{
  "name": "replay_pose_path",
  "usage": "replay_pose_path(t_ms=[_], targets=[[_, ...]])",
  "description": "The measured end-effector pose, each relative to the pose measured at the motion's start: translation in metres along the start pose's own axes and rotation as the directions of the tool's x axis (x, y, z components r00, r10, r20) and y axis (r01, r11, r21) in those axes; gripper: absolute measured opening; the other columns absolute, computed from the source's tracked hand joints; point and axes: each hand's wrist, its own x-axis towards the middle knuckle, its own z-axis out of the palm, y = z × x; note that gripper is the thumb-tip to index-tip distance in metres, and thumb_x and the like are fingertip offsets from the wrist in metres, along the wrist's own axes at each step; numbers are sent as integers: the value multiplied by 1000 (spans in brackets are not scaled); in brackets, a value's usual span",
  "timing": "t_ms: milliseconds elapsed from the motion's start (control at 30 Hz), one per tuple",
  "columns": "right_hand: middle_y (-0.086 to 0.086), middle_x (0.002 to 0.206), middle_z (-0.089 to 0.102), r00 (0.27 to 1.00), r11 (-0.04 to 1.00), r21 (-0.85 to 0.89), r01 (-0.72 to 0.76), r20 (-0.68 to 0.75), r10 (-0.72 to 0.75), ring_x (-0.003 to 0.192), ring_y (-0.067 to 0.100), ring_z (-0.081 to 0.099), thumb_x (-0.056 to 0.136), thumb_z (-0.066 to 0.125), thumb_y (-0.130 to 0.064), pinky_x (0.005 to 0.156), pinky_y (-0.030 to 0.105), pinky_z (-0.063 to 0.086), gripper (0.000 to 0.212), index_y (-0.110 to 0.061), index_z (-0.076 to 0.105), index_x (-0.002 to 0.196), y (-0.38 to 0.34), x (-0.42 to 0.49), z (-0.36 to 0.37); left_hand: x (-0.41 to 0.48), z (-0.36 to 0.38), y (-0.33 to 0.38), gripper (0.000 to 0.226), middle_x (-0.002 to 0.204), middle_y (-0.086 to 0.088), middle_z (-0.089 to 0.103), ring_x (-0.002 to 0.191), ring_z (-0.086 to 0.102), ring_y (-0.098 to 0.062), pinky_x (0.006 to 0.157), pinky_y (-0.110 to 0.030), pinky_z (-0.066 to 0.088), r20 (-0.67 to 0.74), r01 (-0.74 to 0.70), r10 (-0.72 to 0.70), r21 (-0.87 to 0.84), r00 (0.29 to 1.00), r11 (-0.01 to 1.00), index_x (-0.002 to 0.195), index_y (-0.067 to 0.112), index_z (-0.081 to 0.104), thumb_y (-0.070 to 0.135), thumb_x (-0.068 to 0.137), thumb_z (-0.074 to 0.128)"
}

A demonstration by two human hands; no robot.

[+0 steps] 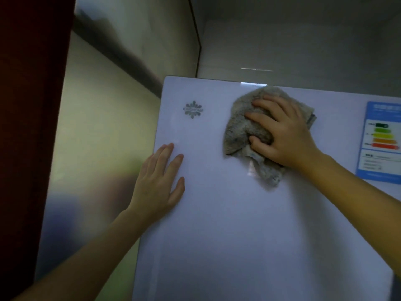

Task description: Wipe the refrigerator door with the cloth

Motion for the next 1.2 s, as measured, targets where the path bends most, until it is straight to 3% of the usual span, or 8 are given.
replay_pose_path(t_ms=[233, 433, 767, 933, 1067, 1200], targets=[[7, 145, 56, 997, 997, -23, -75, 34, 76, 142, 31, 42, 83, 62, -48, 114, 46, 29, 56, -21, 66, 132, 16, -21, -16, 31, 4, 65, 53, 157, -20, 42, 145, 41, -36, 116, -47, 35, -36, -29, 27, -61, 999, 998, 141, 8, 55, 36, 96, 49], [7, 148, 53, 994, 1000, -17, 22, 109, -20, 143, 30, 41, 84, 61, -51, 117, 48, 29, 59, -22, 62, 136, 28, -20, -19, 44, 17, 106, 55, 157, -19, 42, 144, 40, -37, 115, -48, 34, -43, -18, 15, -67, 999, 998, 142, 9, 55, 38, 96, 48], [7, 149, 52, 993, 992, -58, -109, 45, 112, 145, 28, 37, 85, 59, -49, 118, 46, 25, 61, -20, 60, 139, 74, -119, -65, 38, 26, 105, 59, 161, -20, 36, 148, 35, -39, 118, -52, 30, -46, -15, 13, -39, 999, 999, 145, 7, 50, 38, 96, 44], [7, 149, 55, 990, 996, -73, 51, 138, -41, 144, 29, 41, 85, 63, -49, 118, 50, 30, 60, -21, 62, 138, 50, -172, -60, 37, 25, 108, 61, 161, -21, 34, 150, 30, -38, 121, -51, 25, -40, -1, -1, -62, 999, 998, 147, 6, 47, 39, 96, 42], [7, 148, 56, 972, 985, -70, 155, 187, -139, 143, 29, 43, 85, 62, -50, 118, 49, 28, 60, -22, 63, 138, 52, -170, -60, 39, 22, 100, 59, 160, -22, 37, 147, 36, -41, 117, -52, 32, -38, -45, 43, -41, 998, 998, 145, 6, 50, 39, 97, 43], [8, 149, 53, 987, 997, -70, 20, 160, -9, 144, 30, 39, 86, 60, -50, 118, 51, 29, 61, -21, 60, 140, 57, -133, -58, 38, 17, 83, 56, 158, -22, 39, 144, 41, -40, 112, -50, 36, -14, -95, 96, 13, 995, 995, 143, 6, 52, 37, 97, 45]])
